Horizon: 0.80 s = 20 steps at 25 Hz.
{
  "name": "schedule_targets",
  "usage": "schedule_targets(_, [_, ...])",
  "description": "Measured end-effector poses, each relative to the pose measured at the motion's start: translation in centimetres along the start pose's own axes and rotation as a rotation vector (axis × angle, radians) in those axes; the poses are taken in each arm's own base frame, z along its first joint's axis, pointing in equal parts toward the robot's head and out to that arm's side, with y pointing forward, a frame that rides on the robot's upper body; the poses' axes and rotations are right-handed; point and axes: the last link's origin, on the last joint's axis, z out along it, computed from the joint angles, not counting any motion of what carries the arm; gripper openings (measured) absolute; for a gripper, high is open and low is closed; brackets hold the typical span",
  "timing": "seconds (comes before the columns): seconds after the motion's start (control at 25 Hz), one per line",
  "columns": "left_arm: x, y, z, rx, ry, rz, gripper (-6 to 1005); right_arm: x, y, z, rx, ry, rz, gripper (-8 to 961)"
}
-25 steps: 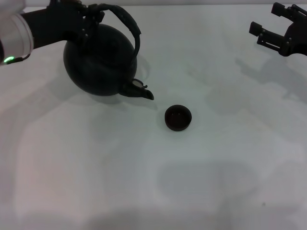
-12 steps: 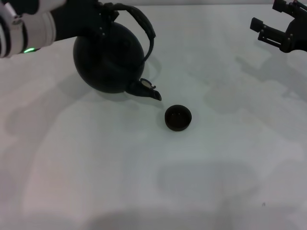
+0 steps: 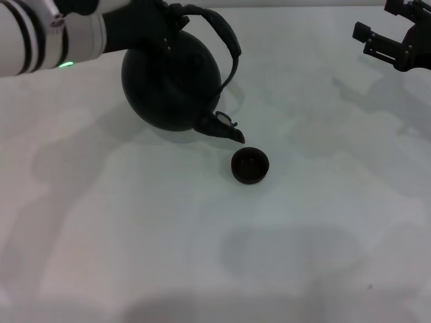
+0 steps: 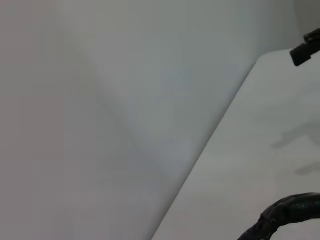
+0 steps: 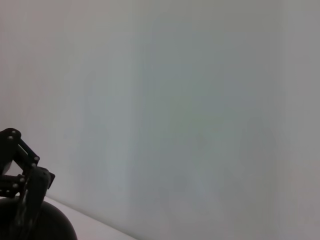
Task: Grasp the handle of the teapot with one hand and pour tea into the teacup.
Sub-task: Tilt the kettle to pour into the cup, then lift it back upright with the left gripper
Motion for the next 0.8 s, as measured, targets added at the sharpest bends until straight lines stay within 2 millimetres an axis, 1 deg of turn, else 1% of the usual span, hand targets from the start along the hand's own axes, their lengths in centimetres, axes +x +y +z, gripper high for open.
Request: schedule_targets(0.8, [1.8, 1.0, 0.6, 0.024, -0.082, 0.084, 115, 0.2, -0.5, -0.4, 0.034, 0.008, -0.004, 842])
